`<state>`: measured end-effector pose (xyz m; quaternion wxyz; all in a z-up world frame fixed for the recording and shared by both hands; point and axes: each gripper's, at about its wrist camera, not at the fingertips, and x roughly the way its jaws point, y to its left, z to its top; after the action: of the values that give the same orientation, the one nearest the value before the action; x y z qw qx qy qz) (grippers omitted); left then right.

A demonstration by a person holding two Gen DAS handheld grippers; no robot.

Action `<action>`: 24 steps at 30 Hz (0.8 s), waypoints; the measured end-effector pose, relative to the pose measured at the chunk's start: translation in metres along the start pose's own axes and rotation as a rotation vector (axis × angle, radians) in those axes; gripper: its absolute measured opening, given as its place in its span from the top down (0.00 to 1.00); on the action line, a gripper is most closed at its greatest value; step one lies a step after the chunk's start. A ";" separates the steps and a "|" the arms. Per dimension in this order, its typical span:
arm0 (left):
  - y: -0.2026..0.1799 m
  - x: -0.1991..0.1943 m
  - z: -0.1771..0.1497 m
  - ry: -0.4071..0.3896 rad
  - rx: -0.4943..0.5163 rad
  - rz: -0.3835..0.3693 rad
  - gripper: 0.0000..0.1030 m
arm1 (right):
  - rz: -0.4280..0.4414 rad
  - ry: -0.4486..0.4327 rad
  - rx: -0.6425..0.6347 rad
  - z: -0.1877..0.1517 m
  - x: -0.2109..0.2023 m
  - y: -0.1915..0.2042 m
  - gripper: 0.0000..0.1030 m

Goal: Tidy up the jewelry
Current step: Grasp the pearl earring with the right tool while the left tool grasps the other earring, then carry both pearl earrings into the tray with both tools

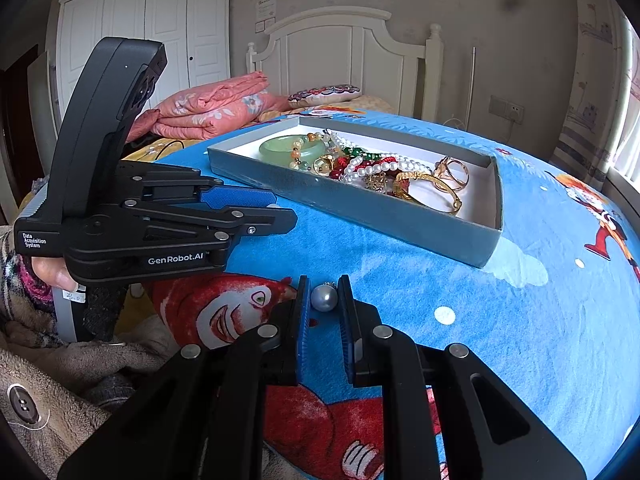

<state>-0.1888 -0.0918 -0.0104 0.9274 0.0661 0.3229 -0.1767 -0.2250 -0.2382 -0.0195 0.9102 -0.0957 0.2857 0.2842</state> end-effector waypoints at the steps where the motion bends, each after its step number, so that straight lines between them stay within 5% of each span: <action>1: 0.000 0.001 0.001 0.000 0.000 0.001 0.72 | 0.001 0.000 0.000 0.000 0.000 0.000 0.85; 4: 0.000 0.000 0.000 -0.005 0.006 0.002 0.81 | 0.000 0.000 0.000 0.000 0.000 0.000 0.85; 24: 0.005 -0.021 -0.003 -0.055 -0.006 0.024 0.82 | -0.029 -0.031 0.044 0.006 -0.008 -0.010 0.85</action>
<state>-0.2042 -0.0808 0.0006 0.9383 0.0621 0.2969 -0.1663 -0.2223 -0.2479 -0.0095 0.9204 -0.0754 0.2764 0.2660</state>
